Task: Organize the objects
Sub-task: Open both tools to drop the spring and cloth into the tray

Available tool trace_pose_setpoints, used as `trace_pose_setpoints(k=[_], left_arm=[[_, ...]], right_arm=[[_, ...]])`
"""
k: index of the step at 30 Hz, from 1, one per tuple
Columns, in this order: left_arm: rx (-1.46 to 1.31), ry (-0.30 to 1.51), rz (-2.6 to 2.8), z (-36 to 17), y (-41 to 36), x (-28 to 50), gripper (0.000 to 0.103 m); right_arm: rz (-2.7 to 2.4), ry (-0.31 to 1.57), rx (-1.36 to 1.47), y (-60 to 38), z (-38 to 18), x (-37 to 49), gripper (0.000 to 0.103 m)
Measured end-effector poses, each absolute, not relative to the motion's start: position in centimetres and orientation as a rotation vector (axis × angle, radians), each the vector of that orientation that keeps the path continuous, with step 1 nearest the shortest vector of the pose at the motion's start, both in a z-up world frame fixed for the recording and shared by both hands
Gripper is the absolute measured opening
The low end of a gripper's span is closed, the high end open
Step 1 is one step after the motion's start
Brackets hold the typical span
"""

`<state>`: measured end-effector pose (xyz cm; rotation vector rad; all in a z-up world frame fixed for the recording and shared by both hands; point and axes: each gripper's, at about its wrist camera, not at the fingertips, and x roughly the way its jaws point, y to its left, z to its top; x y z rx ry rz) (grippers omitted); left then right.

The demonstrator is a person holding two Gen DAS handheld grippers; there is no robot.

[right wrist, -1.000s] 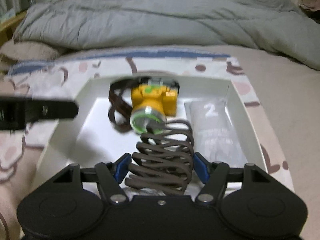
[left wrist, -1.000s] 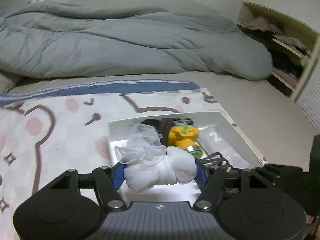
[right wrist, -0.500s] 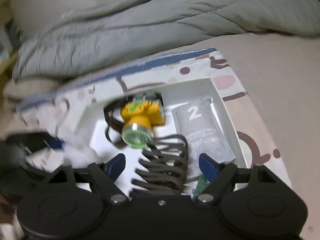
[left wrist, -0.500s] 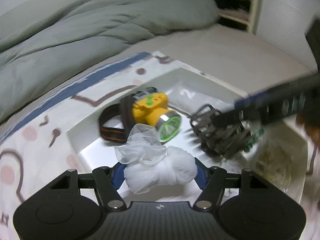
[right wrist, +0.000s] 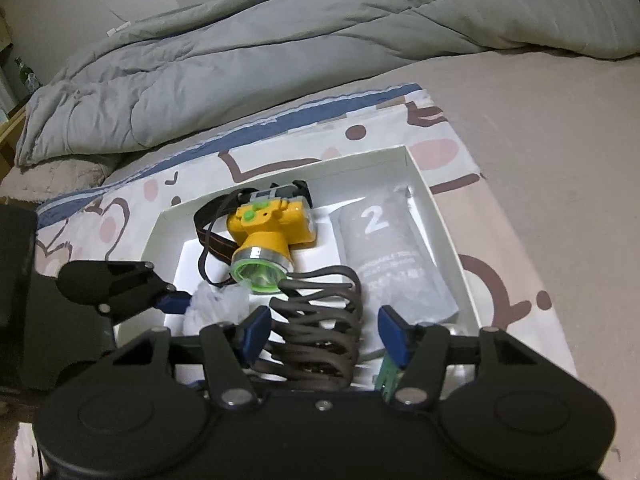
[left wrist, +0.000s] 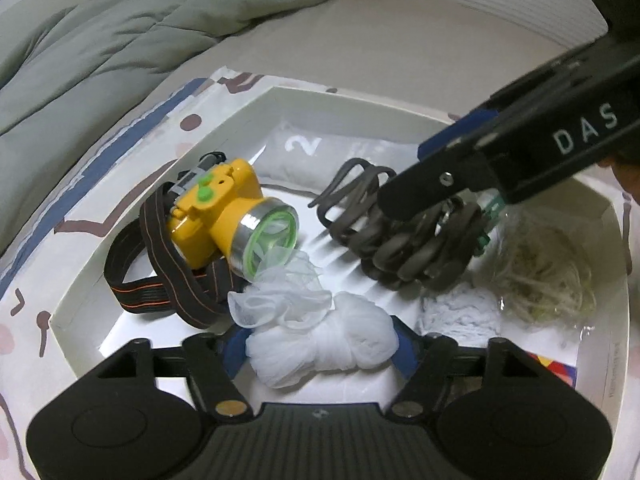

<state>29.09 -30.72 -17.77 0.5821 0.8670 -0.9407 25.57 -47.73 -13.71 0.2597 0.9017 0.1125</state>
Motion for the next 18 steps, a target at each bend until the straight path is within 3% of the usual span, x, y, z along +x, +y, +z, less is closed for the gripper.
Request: trace_pose_setpoints(k=[3,18], left_arm=[[0.572,0.881,-0.907,-17.8,-30.5,29.5,0.089],[0.392,0.859,-0.832,-13.9,-27.0,27.9,0.096]], right_arm=[[0.111,0.901,0.260,-47.8,-13.7,25.6,0.061],[0.083,0.882,0.237,-47.5,-12.0,24.7,0.061]])
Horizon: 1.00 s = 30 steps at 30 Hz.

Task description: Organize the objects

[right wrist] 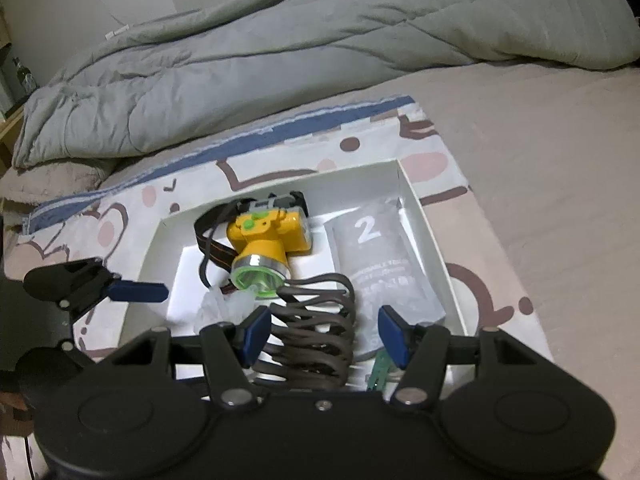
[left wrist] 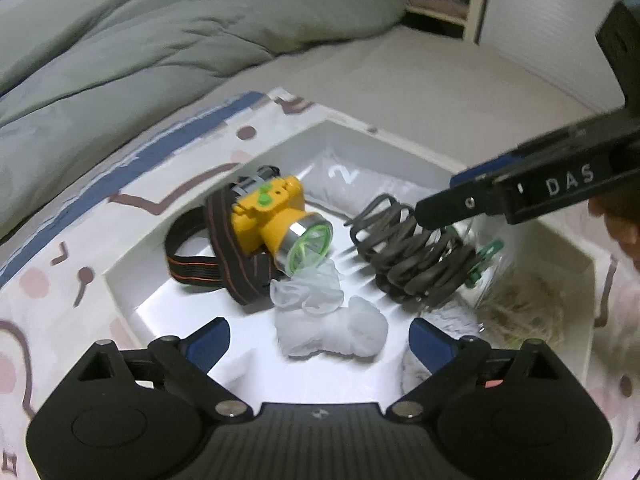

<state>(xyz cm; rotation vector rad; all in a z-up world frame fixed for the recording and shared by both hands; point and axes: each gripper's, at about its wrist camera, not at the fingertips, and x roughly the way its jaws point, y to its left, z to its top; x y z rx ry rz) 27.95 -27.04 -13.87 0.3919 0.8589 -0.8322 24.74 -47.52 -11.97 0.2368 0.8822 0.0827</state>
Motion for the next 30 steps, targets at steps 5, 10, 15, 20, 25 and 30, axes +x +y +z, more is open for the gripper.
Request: trace_pose_setpoints(k=[5,10,15,20,25,30], left_arm=[[0.257,0.832,-0.748,-11.5,-24.9,26.7,0.099],[0.185,0.789,-0.670,-8.8,-23.0,25.0,0.101],[0.152,0.758,-0.623,-6.4,-21.4,22.6,0.103],[0.085,0.768,-0.567,-4.5,-19.8,20.3,0.103],[0.079,0.733,-0.523,-2.4,-18.6,17.8,0.103],[0.039,0.701,-0.467,-0.2,-16.8,15.4,0.103]], right_arm=[[0.074,0.866,0.215,-46.6,-10.4,24.0,0.065],[0.061,0.845,0.132,-45.0,-8.1,22.6,0.067],[0.031,0.829,0.087,-43.8,-5.9,20.6,0.074],[0.018,0.788,0.079,-42.9,-3.6,18.0,0.078],[-0.008,0.754,0.080,-42.3,-1.9,15.1,0.081],[-0.040,0.722,0.111,-42.4,-0.6,11.9,0.086]])
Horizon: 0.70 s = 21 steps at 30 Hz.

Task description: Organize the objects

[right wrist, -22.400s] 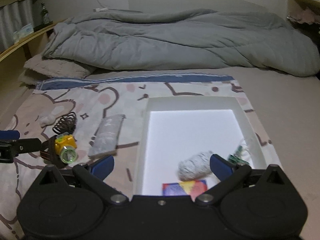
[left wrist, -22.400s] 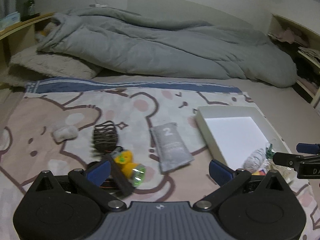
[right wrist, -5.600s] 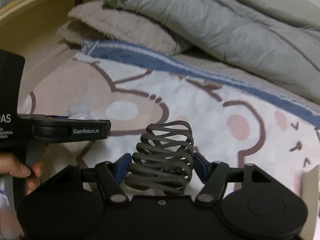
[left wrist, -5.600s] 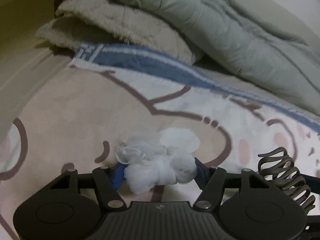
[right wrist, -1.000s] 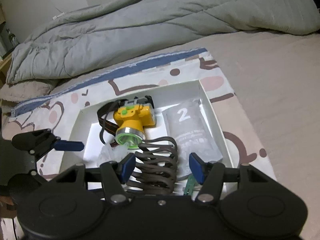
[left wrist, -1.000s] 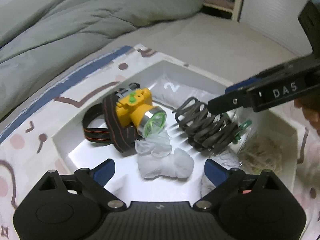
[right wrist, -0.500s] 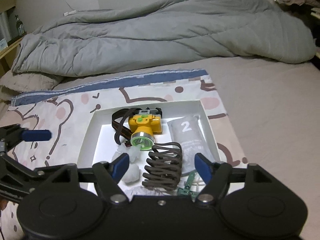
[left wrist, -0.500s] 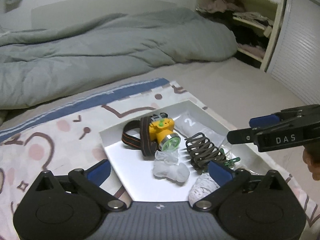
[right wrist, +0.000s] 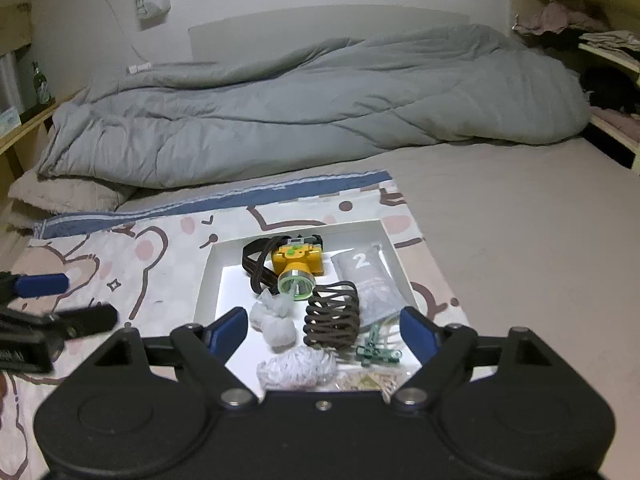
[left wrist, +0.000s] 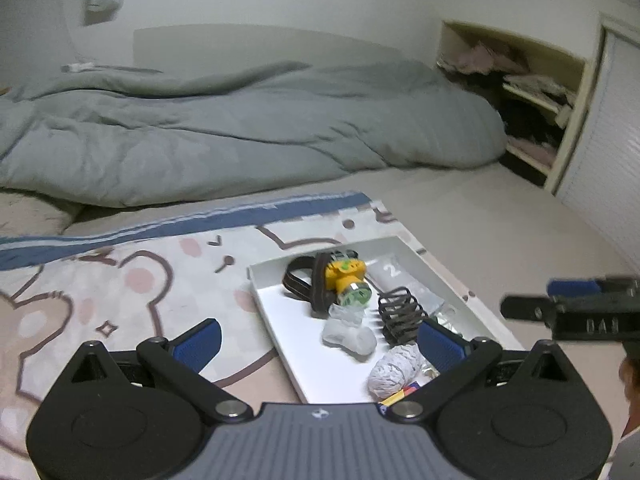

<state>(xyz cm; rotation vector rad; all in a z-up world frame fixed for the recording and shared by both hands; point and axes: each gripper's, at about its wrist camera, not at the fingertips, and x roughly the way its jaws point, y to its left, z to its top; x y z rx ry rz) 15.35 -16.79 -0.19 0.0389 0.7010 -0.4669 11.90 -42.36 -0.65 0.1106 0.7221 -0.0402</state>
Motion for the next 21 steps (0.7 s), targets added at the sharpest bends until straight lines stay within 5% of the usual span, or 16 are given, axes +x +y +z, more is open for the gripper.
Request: trace_pose_setpoints(k=[21], left_arm=[[0.043,0.656,-0.339,1.8,-11.1,6.5,0.103]], right_arm=[[-0.068,0.617,0.142,-39.3,1.1,1.4,0.100]])
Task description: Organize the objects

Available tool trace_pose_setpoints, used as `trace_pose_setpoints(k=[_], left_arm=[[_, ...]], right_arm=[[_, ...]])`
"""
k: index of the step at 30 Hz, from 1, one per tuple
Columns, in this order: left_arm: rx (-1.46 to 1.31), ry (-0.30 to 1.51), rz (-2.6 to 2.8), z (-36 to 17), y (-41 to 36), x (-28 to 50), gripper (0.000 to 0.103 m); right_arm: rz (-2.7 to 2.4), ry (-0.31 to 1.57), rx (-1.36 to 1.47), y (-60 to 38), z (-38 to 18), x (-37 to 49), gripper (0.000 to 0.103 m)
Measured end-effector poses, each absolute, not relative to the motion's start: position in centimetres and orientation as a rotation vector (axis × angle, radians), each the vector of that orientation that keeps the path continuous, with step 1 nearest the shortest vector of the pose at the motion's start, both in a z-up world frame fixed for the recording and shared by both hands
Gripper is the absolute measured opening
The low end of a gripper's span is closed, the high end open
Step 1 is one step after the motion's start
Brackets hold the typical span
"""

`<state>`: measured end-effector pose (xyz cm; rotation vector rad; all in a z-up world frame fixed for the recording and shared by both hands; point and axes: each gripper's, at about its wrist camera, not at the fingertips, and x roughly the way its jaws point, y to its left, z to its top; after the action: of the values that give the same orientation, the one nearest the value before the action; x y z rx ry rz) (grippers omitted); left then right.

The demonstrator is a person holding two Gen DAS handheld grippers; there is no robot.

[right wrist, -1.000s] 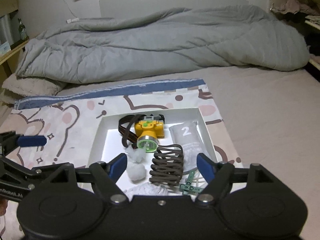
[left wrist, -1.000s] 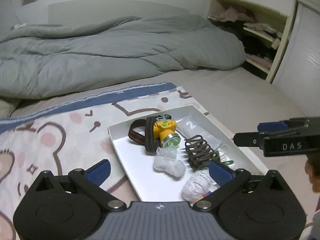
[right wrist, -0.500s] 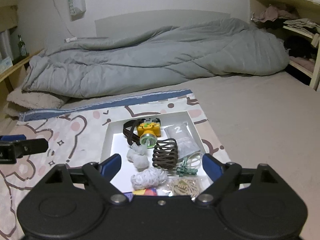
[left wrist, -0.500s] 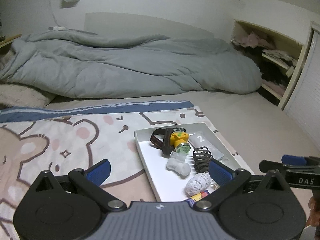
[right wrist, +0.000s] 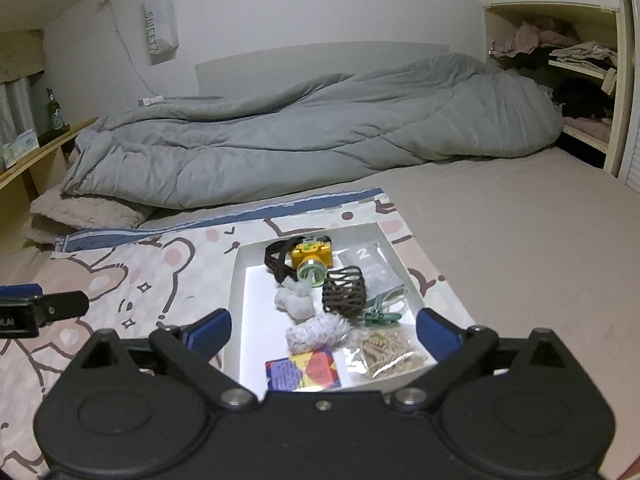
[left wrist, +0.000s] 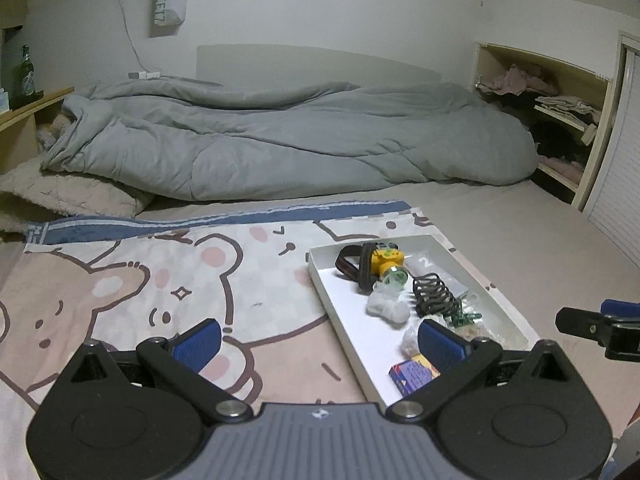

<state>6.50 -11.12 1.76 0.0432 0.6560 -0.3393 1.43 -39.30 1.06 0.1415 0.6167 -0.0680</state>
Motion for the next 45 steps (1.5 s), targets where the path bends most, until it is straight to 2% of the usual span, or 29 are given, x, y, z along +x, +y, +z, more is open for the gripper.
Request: trace_pose_setpoints(k=[15,45], left_arm=[[0.083,0.671,-0.343,0.0,-10.9,3.7,0.103],[0.095,0.715,-0.340,-1.2,-11.1,3.5,0.103]], right_arm=[[-0.098,0.619,0.070,-36.5,-0.8,-1.7,0.103],[-0.103,0.634,0.073,-36.4,-1.7,-2.2,0.103]])
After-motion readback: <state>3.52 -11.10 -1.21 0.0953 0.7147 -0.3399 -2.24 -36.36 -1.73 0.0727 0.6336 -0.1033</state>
